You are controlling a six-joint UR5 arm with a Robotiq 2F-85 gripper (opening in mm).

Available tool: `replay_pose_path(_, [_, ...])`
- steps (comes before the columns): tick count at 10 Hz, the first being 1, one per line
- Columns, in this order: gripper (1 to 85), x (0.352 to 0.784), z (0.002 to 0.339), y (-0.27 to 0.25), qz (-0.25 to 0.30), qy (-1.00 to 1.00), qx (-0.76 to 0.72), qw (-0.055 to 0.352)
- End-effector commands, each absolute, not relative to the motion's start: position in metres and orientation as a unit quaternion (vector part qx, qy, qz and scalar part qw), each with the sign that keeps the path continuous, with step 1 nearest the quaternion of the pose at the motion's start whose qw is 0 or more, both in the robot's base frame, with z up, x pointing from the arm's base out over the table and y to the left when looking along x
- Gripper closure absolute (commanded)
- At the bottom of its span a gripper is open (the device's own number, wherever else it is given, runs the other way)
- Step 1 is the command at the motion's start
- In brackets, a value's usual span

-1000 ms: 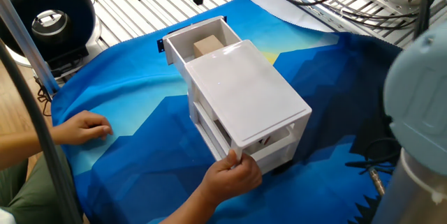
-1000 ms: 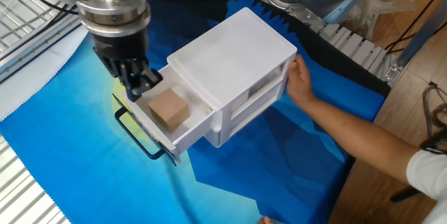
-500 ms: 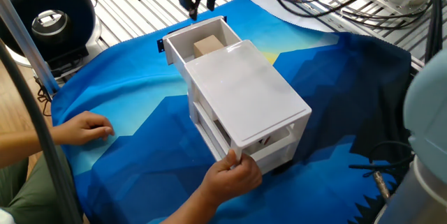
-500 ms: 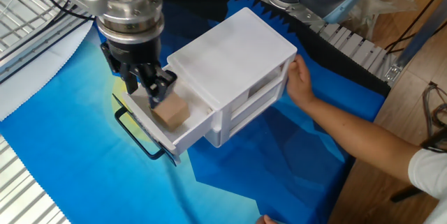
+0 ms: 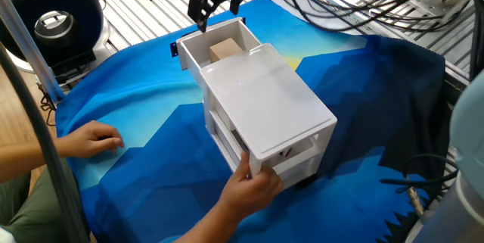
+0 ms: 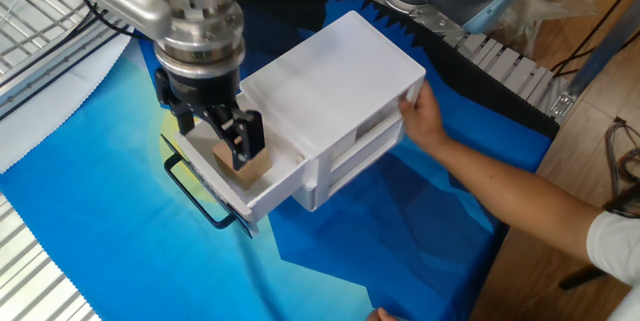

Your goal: Take something out of a drawer

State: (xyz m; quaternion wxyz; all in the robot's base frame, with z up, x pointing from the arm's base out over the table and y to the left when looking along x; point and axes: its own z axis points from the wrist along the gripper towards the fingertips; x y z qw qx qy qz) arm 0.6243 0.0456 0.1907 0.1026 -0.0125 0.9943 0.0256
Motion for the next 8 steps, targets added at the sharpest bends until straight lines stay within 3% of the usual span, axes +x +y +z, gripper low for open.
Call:
replay_pose_path(1, [4.7,0.625,0.173,0.055,0.036,0.993,-0.001,0.114])
replay_pose_path(3, [14.7,0.627,0.174,0.058,0.043,0.992,0.01,0.116])
replay_pose_path(5, [16.7,0.622,0.173,0.06,0.047,0.993,0.008,0.106])
replay_pose_path(8, [16.7,0.597,0.169,0.064,0.053,0.997,-0.015,0.059])
